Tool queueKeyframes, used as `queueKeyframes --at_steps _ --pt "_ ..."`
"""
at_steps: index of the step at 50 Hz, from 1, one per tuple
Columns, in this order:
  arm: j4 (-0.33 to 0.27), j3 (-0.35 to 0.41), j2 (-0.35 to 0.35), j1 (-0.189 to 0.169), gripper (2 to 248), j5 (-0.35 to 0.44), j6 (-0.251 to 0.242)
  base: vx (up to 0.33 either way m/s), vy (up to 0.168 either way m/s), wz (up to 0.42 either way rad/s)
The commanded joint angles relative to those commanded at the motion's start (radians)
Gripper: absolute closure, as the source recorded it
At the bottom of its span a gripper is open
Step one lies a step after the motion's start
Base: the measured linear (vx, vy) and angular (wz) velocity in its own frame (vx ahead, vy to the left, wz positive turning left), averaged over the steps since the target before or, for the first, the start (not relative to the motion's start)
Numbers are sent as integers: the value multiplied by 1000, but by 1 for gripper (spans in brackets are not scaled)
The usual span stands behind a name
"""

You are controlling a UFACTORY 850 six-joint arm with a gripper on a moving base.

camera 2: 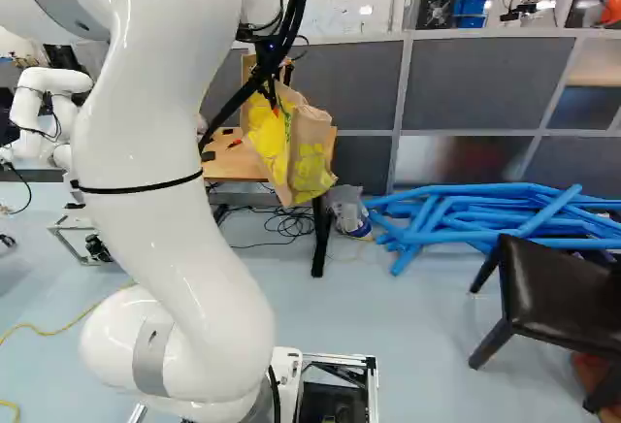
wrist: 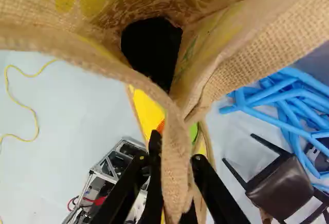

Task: Pick up the bag on the ground and place it on the table

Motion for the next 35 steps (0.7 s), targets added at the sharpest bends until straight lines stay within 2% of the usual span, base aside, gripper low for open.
queueKeyframes --at_steps 15,35 --pt "0 0 0 0 227 0 0 122 113 198" --pt "0 0 0 0 227 0 0 7 1 5"
